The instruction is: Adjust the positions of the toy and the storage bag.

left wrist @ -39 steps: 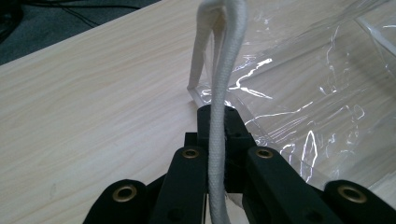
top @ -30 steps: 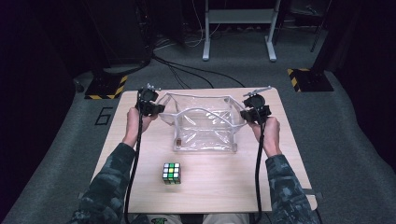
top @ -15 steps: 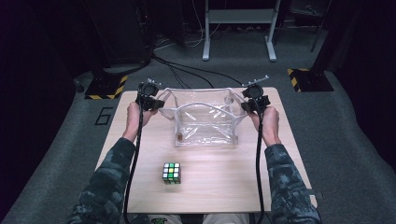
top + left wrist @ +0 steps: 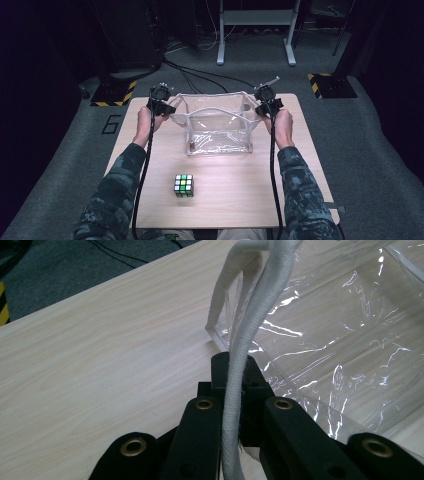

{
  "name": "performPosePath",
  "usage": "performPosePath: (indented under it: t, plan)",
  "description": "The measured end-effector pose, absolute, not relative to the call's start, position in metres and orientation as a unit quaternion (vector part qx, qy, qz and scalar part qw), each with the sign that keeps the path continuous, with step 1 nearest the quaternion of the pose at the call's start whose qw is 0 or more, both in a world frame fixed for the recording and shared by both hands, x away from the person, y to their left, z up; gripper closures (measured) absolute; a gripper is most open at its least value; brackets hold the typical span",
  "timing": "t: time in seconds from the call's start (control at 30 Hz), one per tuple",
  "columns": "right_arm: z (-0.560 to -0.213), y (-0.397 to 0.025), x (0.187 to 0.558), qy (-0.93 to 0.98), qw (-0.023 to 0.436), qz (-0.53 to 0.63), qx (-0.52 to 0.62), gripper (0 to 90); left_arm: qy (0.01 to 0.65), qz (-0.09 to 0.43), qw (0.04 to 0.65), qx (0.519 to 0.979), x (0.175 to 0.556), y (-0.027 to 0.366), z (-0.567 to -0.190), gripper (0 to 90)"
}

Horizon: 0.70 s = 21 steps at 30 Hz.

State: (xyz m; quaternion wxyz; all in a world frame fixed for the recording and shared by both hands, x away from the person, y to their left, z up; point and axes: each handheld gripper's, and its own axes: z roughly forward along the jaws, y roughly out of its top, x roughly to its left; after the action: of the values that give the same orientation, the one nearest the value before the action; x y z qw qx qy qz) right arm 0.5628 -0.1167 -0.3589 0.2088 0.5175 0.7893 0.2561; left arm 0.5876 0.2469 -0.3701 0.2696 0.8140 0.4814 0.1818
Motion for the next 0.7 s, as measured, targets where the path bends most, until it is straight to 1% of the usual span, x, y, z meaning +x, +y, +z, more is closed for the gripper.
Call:
performPosePath:
  t: [0.37, 0.4, 0.7]
  plan:
    - [-0.369, -0.120, 0.575, 0.786, 0.193, 0.249, 0.532, 88.5, 0.492, 0.161, 0.260, 0.815, 0.599, 0.247, -0.379, 89.0]
    - [-0.369, -0.120, 0.576, 0.785, 0.187, 0.248, 0.537, 88.4, 0.495, 0.159, 0.263, 0.813, 0.600, 0.248, -0.379, 89.0]
    - [-0.376, -0.122, 0.582, 0.780, 0.177, 0.248, 0.547, 87.4, 0.497, 0.159, 0.263, 0.812, 0.602, 0.243, -0.380, 88.5]
